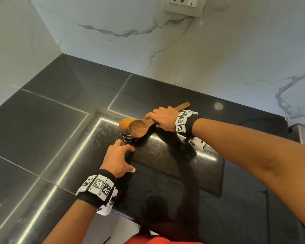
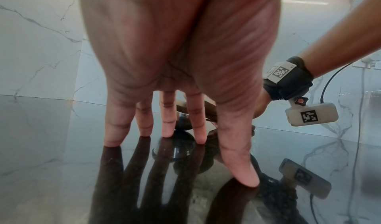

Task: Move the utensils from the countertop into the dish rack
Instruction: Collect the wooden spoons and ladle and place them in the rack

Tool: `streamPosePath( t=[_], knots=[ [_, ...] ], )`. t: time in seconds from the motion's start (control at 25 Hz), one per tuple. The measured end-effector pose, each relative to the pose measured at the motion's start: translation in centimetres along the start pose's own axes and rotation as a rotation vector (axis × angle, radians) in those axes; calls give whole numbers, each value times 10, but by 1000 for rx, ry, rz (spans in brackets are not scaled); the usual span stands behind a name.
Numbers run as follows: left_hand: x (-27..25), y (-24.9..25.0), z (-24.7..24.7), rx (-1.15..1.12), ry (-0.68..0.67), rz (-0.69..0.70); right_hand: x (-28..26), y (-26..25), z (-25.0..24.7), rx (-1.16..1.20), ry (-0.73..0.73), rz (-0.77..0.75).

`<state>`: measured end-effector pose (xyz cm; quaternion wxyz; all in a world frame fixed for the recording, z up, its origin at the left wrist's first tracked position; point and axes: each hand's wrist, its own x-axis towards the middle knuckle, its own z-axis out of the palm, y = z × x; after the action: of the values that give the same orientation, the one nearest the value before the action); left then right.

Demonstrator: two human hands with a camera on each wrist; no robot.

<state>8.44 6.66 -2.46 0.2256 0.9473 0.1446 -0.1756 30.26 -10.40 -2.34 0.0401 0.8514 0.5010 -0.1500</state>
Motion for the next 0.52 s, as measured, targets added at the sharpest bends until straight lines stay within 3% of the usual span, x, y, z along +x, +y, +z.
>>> streamPosePath(
  t=[0.32,0.52],
  knots=[
    [2,3,-2,6,0,-13,-32,3,2,128,-4,39],
    [6,4,-2,48,10,-22,-74,13,-8,81,16,74]
  ],
)
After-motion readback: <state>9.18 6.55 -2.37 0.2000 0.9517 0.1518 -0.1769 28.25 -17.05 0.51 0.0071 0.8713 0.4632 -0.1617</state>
